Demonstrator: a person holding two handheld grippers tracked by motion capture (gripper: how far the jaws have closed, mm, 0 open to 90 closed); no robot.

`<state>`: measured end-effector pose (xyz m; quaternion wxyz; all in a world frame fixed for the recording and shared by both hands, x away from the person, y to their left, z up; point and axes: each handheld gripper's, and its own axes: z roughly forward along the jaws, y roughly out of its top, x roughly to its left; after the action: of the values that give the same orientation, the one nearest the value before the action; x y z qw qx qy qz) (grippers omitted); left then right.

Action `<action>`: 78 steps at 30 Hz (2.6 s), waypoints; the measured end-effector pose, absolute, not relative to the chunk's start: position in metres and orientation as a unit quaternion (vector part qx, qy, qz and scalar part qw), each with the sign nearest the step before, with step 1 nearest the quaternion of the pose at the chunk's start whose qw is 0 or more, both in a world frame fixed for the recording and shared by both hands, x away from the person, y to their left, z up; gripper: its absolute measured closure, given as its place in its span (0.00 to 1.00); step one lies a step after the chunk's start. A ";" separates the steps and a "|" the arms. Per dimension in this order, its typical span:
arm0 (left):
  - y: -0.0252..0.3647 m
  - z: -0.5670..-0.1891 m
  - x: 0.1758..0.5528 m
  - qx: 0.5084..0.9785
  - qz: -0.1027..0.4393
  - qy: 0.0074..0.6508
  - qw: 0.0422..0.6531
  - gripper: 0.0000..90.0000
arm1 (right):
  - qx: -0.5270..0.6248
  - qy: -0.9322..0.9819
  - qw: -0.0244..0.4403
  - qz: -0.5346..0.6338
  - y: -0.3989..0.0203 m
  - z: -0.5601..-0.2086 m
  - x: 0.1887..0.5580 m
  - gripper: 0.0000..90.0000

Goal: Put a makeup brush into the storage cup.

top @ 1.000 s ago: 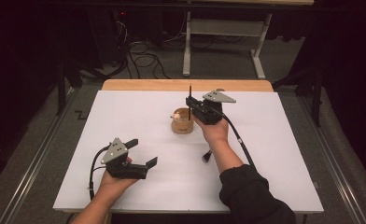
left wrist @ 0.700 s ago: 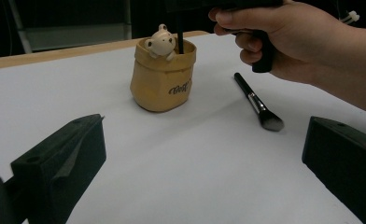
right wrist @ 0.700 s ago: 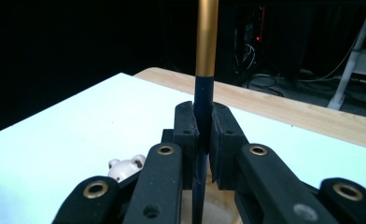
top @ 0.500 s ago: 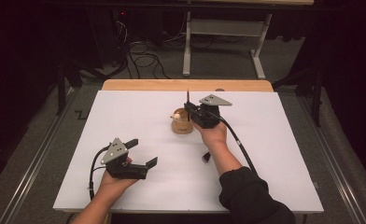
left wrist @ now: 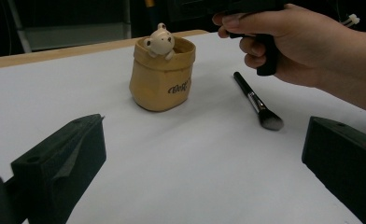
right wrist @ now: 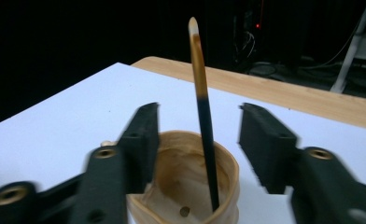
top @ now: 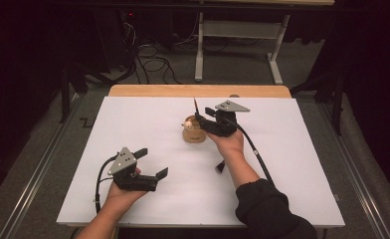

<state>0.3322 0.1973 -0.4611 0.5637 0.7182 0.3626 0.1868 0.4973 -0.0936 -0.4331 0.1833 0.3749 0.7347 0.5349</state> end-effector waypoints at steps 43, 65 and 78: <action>0.199 -0.460 0.333 0.712 0.199 0.368 0.563 0.01 | 0.358 0.729 0.217 0.542 -0.189 -0.430 0.379 0.00; 0.201 -0.458 0.332 0.711 0.201 0.367 0.565 0.01 | 0.369 0.728 0.237 0.527 -0.228 -0.439 0.341 0.00; 0.202 -0.458 0.334 0.711 0.199 0.370 0.564 0.01 | 0.382 0.730 0.235 0.515 -0.232 -0.444 0.343 0.00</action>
<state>0.3337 0.2017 -0.4579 0.5638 0.7112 0.3696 0.1995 0.3425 -0.2317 -0.4437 0.2355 0.3824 0.7303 0.5148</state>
